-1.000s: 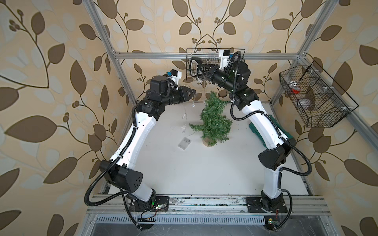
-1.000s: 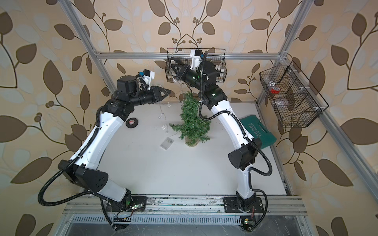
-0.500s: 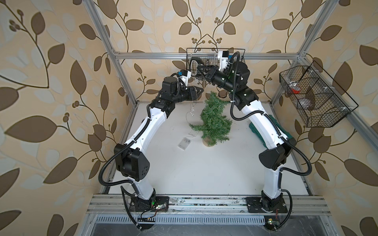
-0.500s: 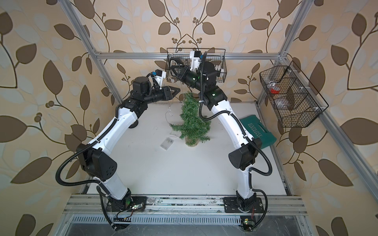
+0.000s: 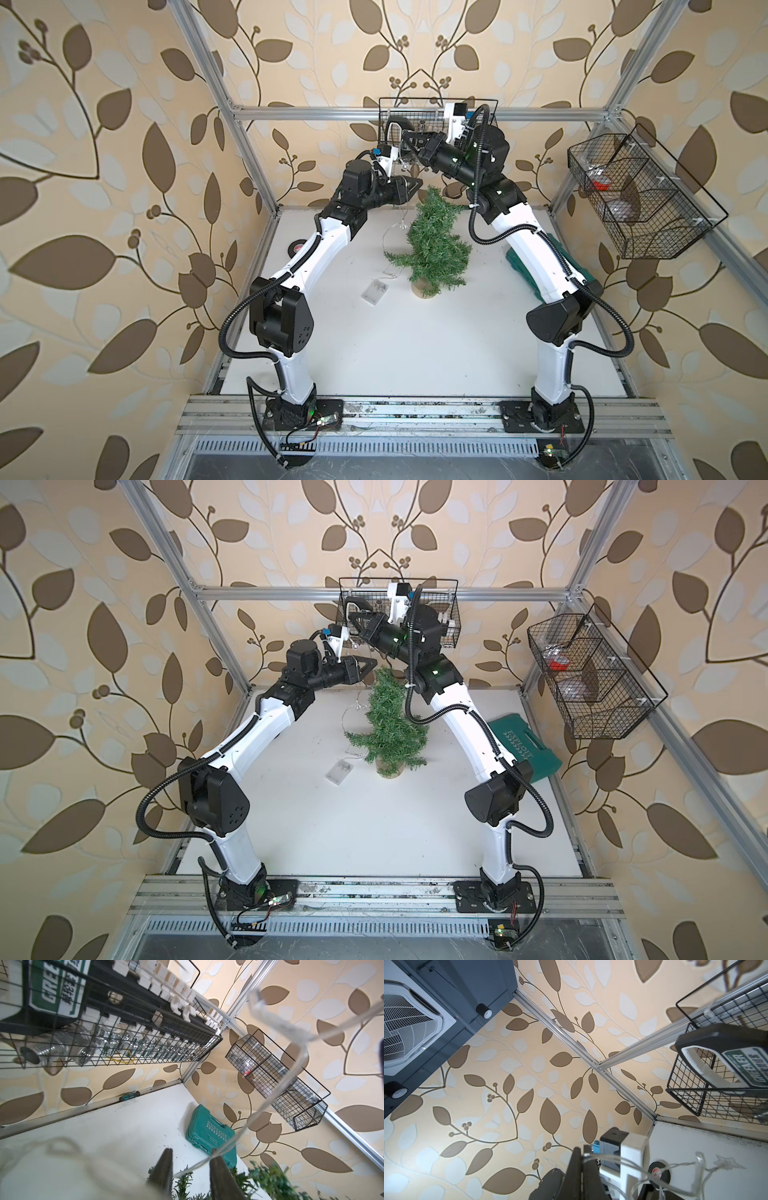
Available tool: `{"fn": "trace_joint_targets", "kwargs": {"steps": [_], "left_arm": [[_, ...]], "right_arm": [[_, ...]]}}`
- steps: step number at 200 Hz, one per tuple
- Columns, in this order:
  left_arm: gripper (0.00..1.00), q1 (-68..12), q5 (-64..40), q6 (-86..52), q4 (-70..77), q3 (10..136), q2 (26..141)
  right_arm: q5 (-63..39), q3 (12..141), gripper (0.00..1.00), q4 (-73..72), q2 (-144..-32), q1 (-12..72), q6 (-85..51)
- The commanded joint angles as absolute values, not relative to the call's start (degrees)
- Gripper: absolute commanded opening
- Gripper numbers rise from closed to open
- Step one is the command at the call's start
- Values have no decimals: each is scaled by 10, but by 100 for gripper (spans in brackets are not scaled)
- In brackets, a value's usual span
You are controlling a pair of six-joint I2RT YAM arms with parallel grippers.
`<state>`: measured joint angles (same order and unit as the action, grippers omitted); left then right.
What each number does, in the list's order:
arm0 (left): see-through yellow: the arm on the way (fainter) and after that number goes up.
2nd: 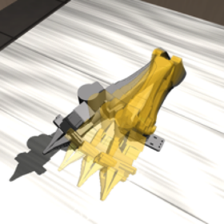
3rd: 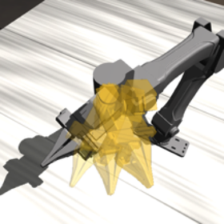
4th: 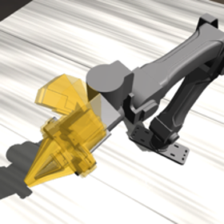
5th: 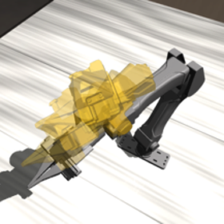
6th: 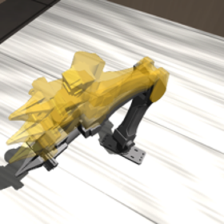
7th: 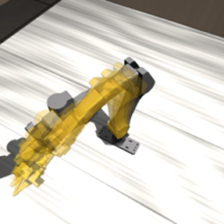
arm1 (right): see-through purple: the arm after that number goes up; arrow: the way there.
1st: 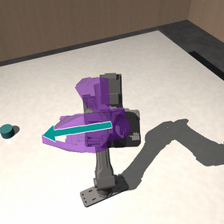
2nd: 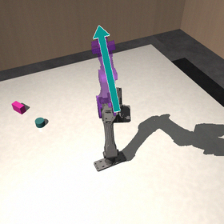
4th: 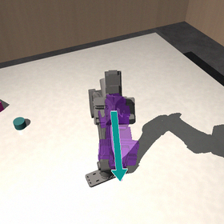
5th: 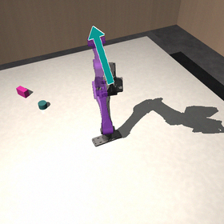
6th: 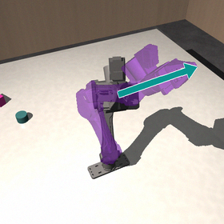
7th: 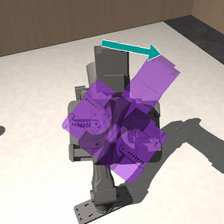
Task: Remove string lights from the small christmas tree
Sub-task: Remove the light string from the Christmas tree.
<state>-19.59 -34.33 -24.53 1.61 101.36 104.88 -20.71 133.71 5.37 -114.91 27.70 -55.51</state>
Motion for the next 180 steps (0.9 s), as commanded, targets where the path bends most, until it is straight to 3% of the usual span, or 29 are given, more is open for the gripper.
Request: {"fn": "trace_joint_targets", "kwargs": {"steps": [1,29,86,109,154,180], "left_arm": [[19,-202,-343,-242,51,1041,1049],[0,-202,-324,-232,35,1050,1047],[0,-201,-285,-212,0,1052,1016],[0,-196,-269,-212,-20,1048,995],[0,-167,-255,-218,-112,1079,975],[0,-137,-247,-234,-147,1086,956]], "right_arm": [[-200,1331,0,48,-1127,273,-560],[-200,1326,0,49,-1126,269,-561],[-199,1300,4,47,-1108,265,-561],[-197,1289,13,44,-1097,260,-561],[-199,1277,51,49,-1078,245,-562],[-204,1248,58,47,-1053,232,-562]]}}
